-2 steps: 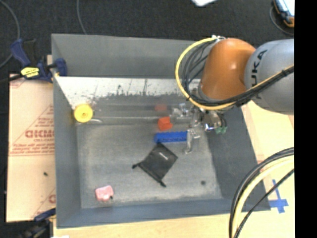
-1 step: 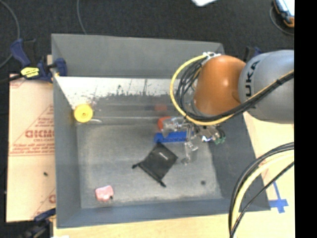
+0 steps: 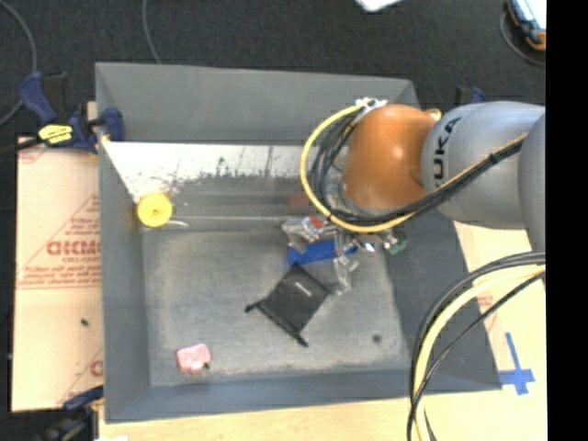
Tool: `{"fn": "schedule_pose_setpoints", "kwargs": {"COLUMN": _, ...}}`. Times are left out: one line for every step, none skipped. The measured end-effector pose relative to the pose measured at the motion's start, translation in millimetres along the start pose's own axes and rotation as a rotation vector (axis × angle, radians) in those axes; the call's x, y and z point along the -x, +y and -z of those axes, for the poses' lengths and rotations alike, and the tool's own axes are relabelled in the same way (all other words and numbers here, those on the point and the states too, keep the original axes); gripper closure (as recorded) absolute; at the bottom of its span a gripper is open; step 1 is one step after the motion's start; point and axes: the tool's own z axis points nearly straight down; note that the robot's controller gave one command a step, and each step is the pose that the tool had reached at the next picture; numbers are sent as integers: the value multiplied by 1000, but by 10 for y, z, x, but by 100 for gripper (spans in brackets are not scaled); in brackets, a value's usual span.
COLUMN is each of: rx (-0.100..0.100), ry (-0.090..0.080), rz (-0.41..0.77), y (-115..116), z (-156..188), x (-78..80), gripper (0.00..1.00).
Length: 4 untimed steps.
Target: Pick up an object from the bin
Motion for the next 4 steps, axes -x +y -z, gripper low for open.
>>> {"fn": "schedule_pose_setpoints", "kwargs": {"rx": -2, "ry": 2, "rz": 207, "y": 24, "z": 17, "x": -83, "gripper": 100}}
{"fn": "schedule_pose_setpoints", "kwargs": {"rx": -1, "ry": 2, "rz": 205, "y": 24, "z": 16, "x": -85, "gripper": 100}}
{"fn": "schedule_pose_setpoints", "kwargs": {"rx": -11, "ry": -11, "rz": 242, "y": 65, "z": 13, "x": -234, "gripper": 100}}
{"fn": "schedule_pose_setpoints", "kwargs": {"rx": -12, "ry": -8, "rz": 239, "y": 112, "z": 12, "x": -145, "gripper": 100}}
